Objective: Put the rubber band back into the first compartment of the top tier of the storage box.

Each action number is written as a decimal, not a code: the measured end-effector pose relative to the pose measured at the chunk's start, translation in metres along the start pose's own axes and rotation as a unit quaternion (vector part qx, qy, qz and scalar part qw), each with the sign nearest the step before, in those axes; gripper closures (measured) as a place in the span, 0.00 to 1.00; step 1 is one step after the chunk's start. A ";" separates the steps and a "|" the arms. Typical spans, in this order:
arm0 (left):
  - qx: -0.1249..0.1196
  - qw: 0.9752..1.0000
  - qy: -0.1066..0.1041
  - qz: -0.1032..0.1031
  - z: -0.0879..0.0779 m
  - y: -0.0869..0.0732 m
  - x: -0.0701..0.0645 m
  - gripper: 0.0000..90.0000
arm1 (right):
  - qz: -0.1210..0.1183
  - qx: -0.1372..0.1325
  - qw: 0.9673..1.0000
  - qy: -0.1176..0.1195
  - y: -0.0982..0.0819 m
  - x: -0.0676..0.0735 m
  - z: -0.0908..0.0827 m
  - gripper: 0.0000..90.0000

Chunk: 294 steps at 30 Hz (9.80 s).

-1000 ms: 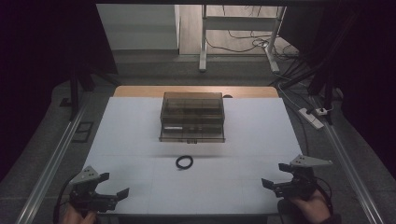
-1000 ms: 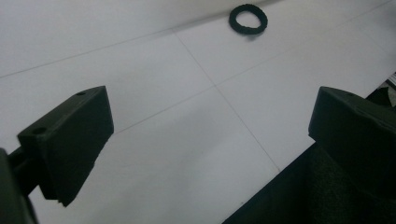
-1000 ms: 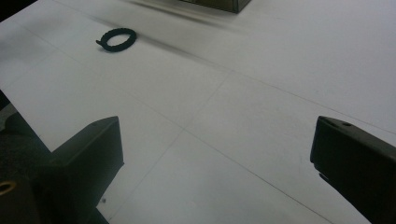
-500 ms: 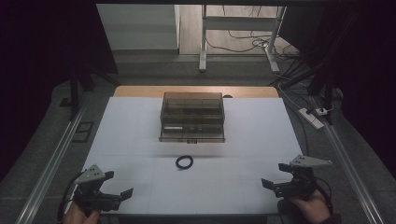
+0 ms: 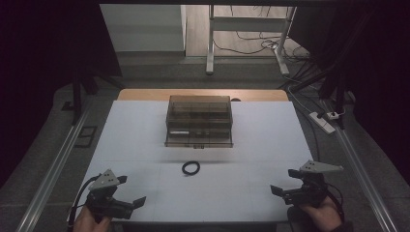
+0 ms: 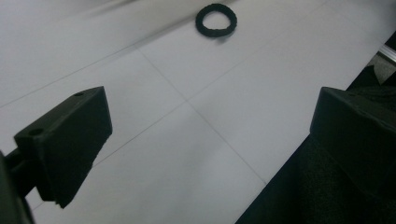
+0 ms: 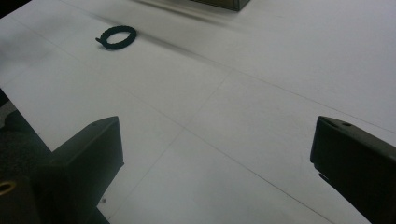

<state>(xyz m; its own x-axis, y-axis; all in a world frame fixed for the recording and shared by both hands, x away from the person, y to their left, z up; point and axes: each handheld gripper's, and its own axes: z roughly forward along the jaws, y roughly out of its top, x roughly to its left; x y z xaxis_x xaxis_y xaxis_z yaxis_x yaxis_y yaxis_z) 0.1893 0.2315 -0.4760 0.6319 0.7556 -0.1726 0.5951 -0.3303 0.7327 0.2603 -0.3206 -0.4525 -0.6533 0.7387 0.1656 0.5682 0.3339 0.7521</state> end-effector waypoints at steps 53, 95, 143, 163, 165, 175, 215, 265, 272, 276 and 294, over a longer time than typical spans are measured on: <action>0.007 1.000 -0.016 0.022 0.056 0.035 -0.015 0.01 | 0.000 0.002 1.000 0.002 0.000 0.000 0.000 0.03; 0.047 0.995 -0.050 0.070 0.121 0.063 -0.026 0.00 | -0.002 0.004 1.000 0.005 0.000 0.000 0.001 0.03; 0.110 0.984 -0.041 0.135 0.180 0.080 -0.042 0.53 | -0.001 0.004 1.000 0.010 0.000 0.000 0.001 0.03; 0.109 0.987 -0.060 0.100 0.177 0.079 -0.032 0.95 | -0.002 0.006 1.000 0.010 0.000 0.000 0.001 0.03; 0.109 0.987 -0.056 0.101 0.176 0.080 -0.032 0.95 | -0.002 0.005 1.000 0.010 0.000 0.000 0.001 0.03; 0.085 0.990 -0.057 0.094 0.165 0.086 -0.030 0.95 | -0.002 0.005 1.000 0.010 0.000 0.000 0.001 0.03; -0.003 0.996 -0.023 0.089 0.104 0.114 -0.030 0.95 | 0.000 0.006 1.000 0.011 0.000 0.000 0.001 0.03; -0.027 0.999 0.017 0.040 0.115 0.148 0.027 0.94 | 0.002 0.008 1.000 0.009 0.000 -0.001 0.001 0.03; -0.014 0.999 0.022 0.040 0.126 0.150 0.029 0.94 | 0.003 0.007 1.000 0.010 0.000 -0.001 0.001 0.03; -0.006 0.999 0.030 0.034 0.129 0.149 0.031 0.94 | 0.003 0.007 1.000 0.010 0.000 -0.001 0.001 0.03; 0.014 0.999 0.030 0.021 0.138 0.148 0.035 0.91 | 0.003 0.007 1.000 0.010 -0.001 -0.001 0.001 0.03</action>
<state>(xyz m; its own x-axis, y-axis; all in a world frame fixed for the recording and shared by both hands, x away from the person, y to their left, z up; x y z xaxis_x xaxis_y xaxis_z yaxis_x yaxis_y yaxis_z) 0.3682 0.1313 -0.4648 0.6261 0.7730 -0.1022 0.5834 -0.3775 0.7191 0.2614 -0.3212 -0.4538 -0.6597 0.7289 0.1831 0.5790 0.3376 0.7421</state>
